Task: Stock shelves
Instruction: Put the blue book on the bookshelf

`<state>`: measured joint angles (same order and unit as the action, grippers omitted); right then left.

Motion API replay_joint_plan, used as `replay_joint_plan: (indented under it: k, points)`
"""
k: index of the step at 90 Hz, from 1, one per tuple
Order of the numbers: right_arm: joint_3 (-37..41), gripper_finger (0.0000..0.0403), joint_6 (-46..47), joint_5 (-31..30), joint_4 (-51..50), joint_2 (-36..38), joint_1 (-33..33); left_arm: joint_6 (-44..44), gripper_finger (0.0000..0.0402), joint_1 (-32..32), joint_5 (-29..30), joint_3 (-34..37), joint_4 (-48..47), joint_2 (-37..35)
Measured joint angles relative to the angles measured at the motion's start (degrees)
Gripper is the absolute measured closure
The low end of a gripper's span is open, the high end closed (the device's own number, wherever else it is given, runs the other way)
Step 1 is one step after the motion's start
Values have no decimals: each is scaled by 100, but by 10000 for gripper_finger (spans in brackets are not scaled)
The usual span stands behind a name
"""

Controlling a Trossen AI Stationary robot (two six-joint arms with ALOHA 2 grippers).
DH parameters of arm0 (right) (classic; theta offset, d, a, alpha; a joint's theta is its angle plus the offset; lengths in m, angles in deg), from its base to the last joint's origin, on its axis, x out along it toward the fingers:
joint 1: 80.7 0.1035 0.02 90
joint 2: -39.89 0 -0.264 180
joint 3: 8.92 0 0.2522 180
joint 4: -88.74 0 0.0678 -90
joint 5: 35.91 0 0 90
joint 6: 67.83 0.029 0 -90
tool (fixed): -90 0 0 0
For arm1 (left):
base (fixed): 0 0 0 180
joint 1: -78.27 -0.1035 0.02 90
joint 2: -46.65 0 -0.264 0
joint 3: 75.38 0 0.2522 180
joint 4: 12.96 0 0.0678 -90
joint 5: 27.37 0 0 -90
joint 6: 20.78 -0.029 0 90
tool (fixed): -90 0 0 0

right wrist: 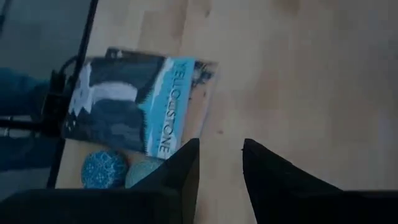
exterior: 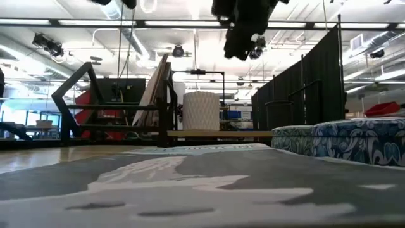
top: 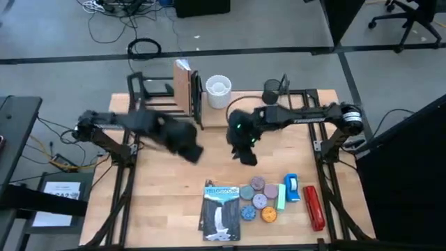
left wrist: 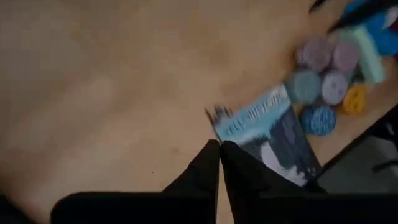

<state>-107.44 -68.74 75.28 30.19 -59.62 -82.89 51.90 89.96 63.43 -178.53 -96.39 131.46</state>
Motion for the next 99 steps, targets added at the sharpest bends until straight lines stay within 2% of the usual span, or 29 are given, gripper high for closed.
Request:
replay_joint_plan:
  k: [15,29,35,44,60,78,89,99]
  points:
    - [-11,282,111,360,241,-475,231,1006,303,589,-527,1581,2470,-2]
    - [-13,232,160,401,560,-938,440,1994,223,856,-307,3006,4834,-2]
    - [-13,214,337,397,567,-1060,487,2297,206,905,-175,3577,5541,-1]
    - [-13,195,560,330,479,-1109,505,2458,201,906,-108,4140,6284,102]
    - [-13,190,518,8,291,-843,414,2484,213,906,-48,4359,6411,687]
    - [-15,203,514,-331,314,-428,188,2482,217,892,-103,4032,6307,1414]
    - [-17,209,516,-396,338,-253,21,2348,231,771,-206,3697,5453,1576]
    - [-17,211,519,-404,336,-199,-95,2148,252,537,-54,3502,4169,1408]
